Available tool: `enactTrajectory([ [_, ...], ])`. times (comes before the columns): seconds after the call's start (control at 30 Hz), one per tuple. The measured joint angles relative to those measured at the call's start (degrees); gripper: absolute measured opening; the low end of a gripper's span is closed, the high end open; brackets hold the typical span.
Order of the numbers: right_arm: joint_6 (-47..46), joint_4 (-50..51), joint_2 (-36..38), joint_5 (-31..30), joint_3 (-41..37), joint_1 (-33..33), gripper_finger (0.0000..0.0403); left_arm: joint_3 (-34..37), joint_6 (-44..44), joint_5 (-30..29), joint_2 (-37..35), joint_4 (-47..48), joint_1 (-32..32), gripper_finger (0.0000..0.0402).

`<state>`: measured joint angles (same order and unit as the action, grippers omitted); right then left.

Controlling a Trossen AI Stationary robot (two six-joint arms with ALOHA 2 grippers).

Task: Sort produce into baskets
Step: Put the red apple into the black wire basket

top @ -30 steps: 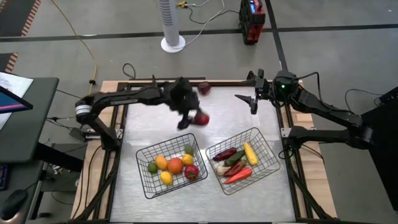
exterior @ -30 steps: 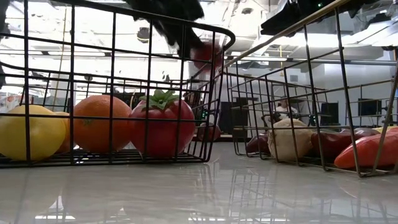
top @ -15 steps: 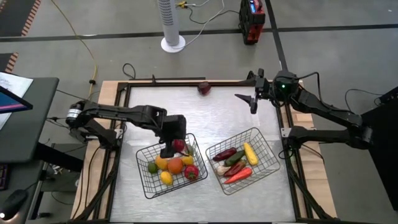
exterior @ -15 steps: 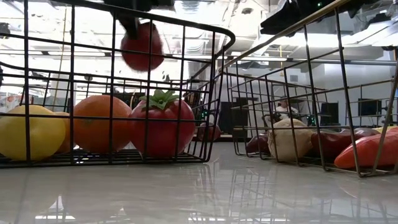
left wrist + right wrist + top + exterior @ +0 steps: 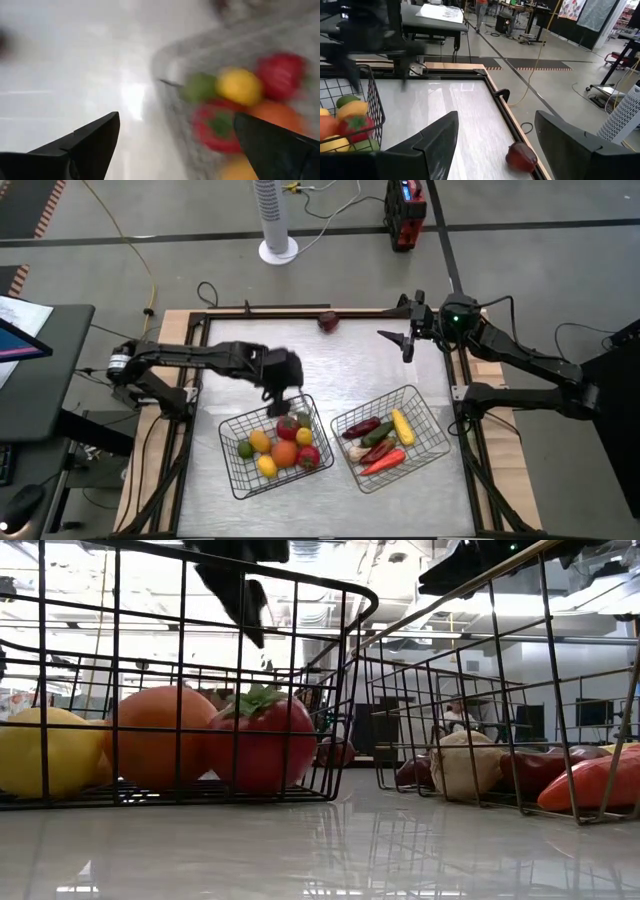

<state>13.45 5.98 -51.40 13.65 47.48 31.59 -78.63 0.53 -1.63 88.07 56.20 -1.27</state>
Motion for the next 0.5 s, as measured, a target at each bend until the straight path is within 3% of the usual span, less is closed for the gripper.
enactTrajectory([
  [0.13,-0.02,0.00,0.00,-0.02,0.00,0.00,0.0292,0.00,-2.71,-4.87,0.19,-6.54,-5.56,0.0375],
  [0.5,0.00,0.16,0.00,-0.02,0.00,-0.03,0.0292,0.00,-6.77,-2.27,12.01,-26.87,-23.44,0.0376],
])
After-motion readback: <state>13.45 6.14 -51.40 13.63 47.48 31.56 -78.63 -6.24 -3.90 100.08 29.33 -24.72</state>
